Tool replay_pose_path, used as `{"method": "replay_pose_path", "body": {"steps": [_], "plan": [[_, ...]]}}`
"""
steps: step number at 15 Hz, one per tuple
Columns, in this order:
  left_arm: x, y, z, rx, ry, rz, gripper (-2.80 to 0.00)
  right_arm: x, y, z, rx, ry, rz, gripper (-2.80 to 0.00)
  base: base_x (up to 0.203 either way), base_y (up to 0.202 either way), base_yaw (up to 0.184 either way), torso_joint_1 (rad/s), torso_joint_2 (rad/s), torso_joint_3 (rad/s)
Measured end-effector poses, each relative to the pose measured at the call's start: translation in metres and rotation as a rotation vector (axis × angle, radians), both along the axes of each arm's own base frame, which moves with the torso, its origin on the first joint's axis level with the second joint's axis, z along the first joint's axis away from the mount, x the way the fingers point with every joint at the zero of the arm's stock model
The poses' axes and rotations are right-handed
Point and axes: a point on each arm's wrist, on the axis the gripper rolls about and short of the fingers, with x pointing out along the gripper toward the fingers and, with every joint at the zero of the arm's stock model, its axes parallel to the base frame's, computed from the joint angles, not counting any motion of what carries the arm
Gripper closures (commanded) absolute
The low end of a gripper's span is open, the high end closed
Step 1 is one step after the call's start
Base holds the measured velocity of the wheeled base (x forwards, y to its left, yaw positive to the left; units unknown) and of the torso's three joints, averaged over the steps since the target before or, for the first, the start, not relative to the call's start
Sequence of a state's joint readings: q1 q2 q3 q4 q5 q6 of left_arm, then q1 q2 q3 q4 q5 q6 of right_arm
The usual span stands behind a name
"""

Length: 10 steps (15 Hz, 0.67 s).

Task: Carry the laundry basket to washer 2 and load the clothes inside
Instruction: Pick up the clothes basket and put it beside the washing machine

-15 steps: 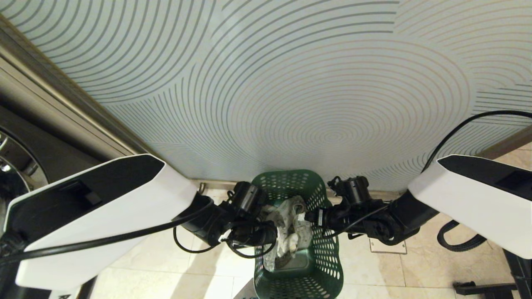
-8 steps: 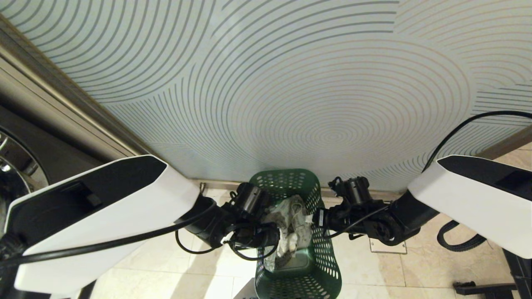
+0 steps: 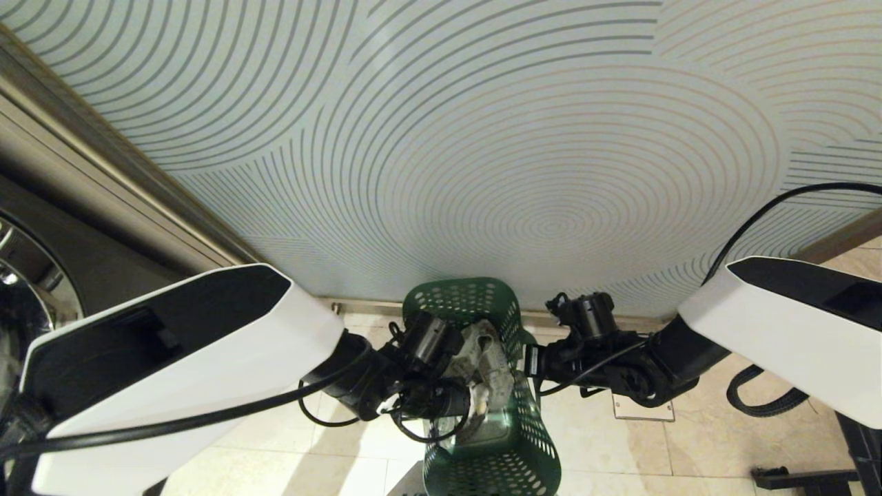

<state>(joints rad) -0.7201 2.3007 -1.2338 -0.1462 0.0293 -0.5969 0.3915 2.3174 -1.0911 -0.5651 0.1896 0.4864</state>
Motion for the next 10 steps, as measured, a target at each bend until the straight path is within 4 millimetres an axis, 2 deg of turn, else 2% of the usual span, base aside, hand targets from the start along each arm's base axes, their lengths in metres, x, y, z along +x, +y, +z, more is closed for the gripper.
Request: {"method": "replay_pose_path", "body": {"steps": [10], "plan": [[0.0, -0.02, -0.015, 0.079, -0.062, 0.003, -2.8, 0.0, -0.001, 0.005, 0.009, -0.008, -0.003, 0.0, 0.0, 0.0, 0.0, 0.0, 0.0, 0.0]]}}
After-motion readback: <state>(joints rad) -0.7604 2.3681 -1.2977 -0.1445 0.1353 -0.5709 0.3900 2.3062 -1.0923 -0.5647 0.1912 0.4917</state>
